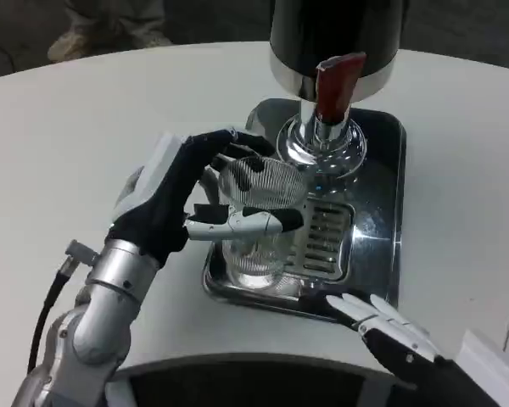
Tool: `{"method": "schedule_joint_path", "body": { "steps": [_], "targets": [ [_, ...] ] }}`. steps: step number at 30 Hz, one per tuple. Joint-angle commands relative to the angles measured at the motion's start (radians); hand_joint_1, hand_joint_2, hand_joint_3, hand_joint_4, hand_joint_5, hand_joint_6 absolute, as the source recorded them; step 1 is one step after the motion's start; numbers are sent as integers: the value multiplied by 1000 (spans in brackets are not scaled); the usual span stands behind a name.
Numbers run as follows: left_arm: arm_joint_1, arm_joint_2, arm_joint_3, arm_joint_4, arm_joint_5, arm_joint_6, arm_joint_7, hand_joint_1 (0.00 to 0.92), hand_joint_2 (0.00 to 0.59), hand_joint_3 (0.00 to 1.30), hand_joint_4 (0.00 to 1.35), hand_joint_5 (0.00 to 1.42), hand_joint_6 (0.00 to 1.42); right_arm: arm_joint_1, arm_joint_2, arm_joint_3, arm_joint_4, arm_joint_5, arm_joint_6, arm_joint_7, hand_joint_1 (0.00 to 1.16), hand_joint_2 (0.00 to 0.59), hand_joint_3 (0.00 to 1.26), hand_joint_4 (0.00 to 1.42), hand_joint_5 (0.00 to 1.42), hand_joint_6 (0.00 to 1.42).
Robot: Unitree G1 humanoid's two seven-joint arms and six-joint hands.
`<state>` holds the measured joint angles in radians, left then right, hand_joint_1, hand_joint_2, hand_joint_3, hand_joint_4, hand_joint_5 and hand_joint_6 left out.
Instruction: Grasp the cup under the faucet to collect the drink, then remove the cup.
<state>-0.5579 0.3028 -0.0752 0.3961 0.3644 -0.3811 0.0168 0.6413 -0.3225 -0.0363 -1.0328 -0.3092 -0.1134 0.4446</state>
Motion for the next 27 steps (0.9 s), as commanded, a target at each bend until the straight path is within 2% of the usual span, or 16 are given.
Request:
{"method": "schedule_joint_path", "body": {
  "steps": [1, 6, 17, 27],
  "targets": [
    [-14, -15, -16, -17, 17, -28, 43, 651, 12, 790, 887, 1068, 942, 33, 8, -18, -14, 15, -33, -15, 600, 466, 134, 74, 2, 17],
    [-7, -17, -26, -29, 32, -29, 60, 650, 13, 790, 887, 1069, 942, 51, 11, -33, -14, 26, -44, -20, 599, 466, 134, 74, 2, 17],
    [25, -20, -57, -44, 109, -32, 146, 647, 22, 785, 887, 1069, 942, 61, 10, -34, -14, 36, -49, -27, 599, 466, 138, 76, 2, 17],
    [31, -50, -76, -4, 148, -25, 241, 650, 23, 784, 887, 1069, 942, 83, 9, -42, -14, 40, -53, -30, 597, 466, 143, 83, 2, 18]
  ]
}}
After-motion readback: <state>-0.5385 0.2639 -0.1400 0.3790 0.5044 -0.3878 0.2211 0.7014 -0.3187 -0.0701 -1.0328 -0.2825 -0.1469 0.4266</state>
